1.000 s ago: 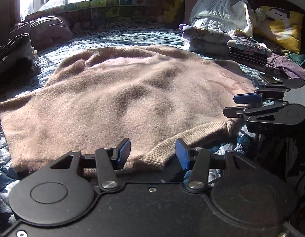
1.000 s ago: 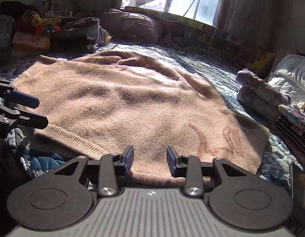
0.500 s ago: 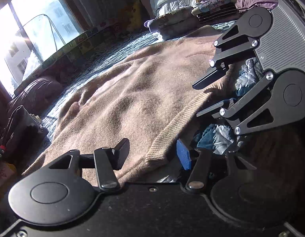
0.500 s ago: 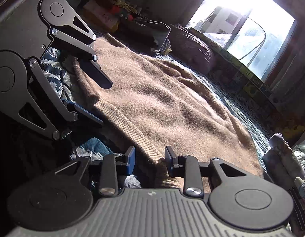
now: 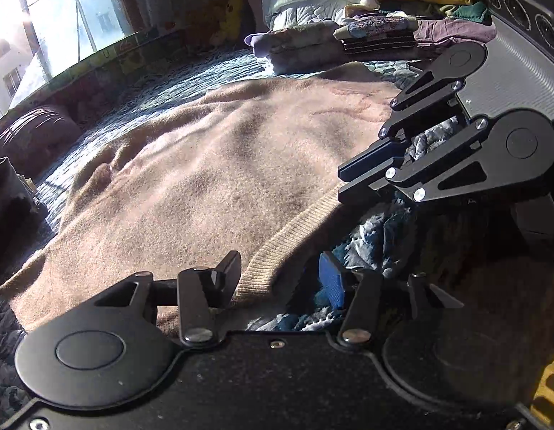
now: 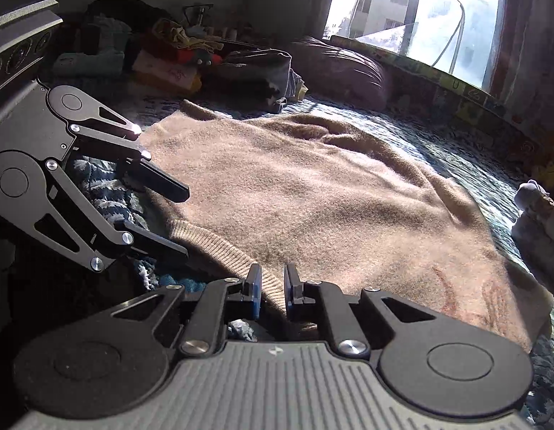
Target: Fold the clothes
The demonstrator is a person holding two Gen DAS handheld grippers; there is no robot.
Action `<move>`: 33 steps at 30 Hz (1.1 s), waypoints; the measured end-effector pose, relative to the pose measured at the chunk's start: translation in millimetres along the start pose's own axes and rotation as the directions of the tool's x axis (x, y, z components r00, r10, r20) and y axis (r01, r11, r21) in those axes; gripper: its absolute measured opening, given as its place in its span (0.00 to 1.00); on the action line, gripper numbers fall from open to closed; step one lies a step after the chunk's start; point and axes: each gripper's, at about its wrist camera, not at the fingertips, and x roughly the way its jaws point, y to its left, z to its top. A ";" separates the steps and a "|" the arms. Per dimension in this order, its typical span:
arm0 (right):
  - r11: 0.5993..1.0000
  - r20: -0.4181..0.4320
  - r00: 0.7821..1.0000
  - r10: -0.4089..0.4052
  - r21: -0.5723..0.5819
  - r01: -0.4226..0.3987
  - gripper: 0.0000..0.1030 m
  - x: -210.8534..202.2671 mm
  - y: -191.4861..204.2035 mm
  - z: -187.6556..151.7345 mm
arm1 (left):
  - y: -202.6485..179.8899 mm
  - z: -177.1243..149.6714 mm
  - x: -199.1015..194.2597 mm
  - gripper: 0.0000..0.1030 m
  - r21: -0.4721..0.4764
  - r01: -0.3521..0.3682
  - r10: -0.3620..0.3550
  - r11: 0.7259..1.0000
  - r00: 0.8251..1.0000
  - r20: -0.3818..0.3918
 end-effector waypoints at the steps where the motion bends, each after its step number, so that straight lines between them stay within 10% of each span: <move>1: 0.999 0.017 1.000 -0.005 0.038 0.004 0.13 -0.3 -7.5 1.6 | 9.4 3.3 1.1 0.52 -0.069 -0.010 0.011 0.998 1.000 0.017; 6: 0.983 0.054 0.999 -0.004 0.183 -0.006 0.13 32.4 -39.0 11.8 | 58.2 14.4 24.6 0.53 -0.405 -0.103 0.124 0.909 0.992 0.026; 12: 0.933 0.076 0.997 -0.027 0.360 -0.002 0.18 69.5 -92.5 31.6 | 119.3 13.2 52.9 0.67 -0.721 0.015 -0.025 0.693 1.000 -0.003; 14: 0.910 0.088 0.996 -0.010 0.413 -0.027 0.35 77.9 -112.4 37.8 | 127.5 18.4 64.0 0.67 -0.748 -0.016 -0.041 0.663 0.997 -0.058; 20: 0.863 0.049 0.998 -0.042 0.505 0.011 0.50 107.1 -173.6 65.3 | 149.0 65.0 94.1 0.81 -0.636 -0.093 0.056 0.766 0.995 -0.077; 24: 0.893 0.014 0.996 -0.093 0.443 0.078 0.50 136.3 -211.2 83.2 | 157.5 106.8 138.9 0.60 -0.437 -0.123 0.095 0.891 0.992 -0.086; 29: 0.909 -0.029 0.996 -0.081 0.409 0.086 0.48 194.1 -251.7 82.4 | 182.3 125.5 224.1 0.59 -0.350 -0.107 0.055 0.931 0.986 -0.156; 33: 0.896 -0.195 0.956 -0.220 0.347 0.277 0.48 230.8 -288.3 63.9 | 229.1 120.1 252.5 0.63 -0.367 -0.215 0.122 0.905 0.958 -0.260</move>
